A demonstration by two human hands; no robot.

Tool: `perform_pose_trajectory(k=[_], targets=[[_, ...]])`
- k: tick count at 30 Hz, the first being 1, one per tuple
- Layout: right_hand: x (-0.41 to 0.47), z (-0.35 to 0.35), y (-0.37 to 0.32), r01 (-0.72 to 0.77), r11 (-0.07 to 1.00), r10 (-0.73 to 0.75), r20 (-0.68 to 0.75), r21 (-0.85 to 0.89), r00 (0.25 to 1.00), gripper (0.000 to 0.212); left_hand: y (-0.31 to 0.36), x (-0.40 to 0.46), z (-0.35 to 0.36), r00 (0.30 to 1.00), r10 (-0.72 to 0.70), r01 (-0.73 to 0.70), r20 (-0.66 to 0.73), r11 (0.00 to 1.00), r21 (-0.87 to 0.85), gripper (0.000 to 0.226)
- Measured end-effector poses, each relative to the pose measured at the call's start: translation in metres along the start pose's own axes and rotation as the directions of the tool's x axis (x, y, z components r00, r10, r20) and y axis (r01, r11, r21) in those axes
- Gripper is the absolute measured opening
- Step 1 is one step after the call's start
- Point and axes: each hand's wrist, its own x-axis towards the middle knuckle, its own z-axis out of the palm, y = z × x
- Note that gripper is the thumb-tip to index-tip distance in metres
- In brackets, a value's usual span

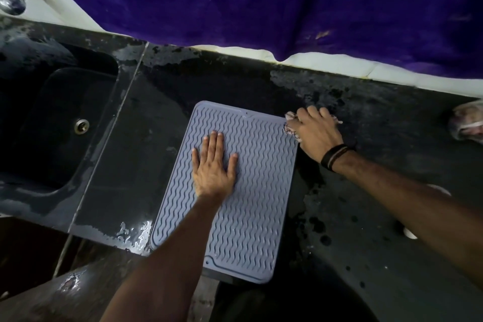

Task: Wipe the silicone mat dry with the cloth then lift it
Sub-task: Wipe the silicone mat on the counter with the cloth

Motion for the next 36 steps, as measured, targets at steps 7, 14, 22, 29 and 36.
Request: perform_pose_trajectory(k=[7,14,22,29,36], targets=[[-0.022,0.001,-0.056,-0.081,0.994,0.075,0.078,0.073,0.994,0.054,-0.001,-0.002,0.006,0.999,0.005,-0.005,-0.032,1.0,0.0,0.072],[-0.115,0.011,-0.098,-0.06,0.972,0.03,0.131,0.229,0.991,0.049,-0.001,-0.002,0.006,0.999,0.009,-0.009,-0.038,1.0,0.003,0.072],[-0.148,-0.01,-0.115,-0.002,0.966,-0.025,0.1,0.26,0.995,0.052,-0.005,0.001,-0.01,0.99,0.065,-0.061,0.128,0.998,-0.032,0.072],[-0.084,-0.038,-0.15,-0.021,0.957,0.021,0.005,0.29,1.0,0.056,-0.081,-0.046,-0.041,0.983,0.115,-0.107,0.141,0.992,-0.06,0.081],[-0.137,-0.003,-0.195,0.16,0.951,-0.163,-0.012,0.266,0.987,0.05,-0.11,-0.073,-0.014,0.981,0.052,-0.044,0.188,0.998,-0.048,0.075]])
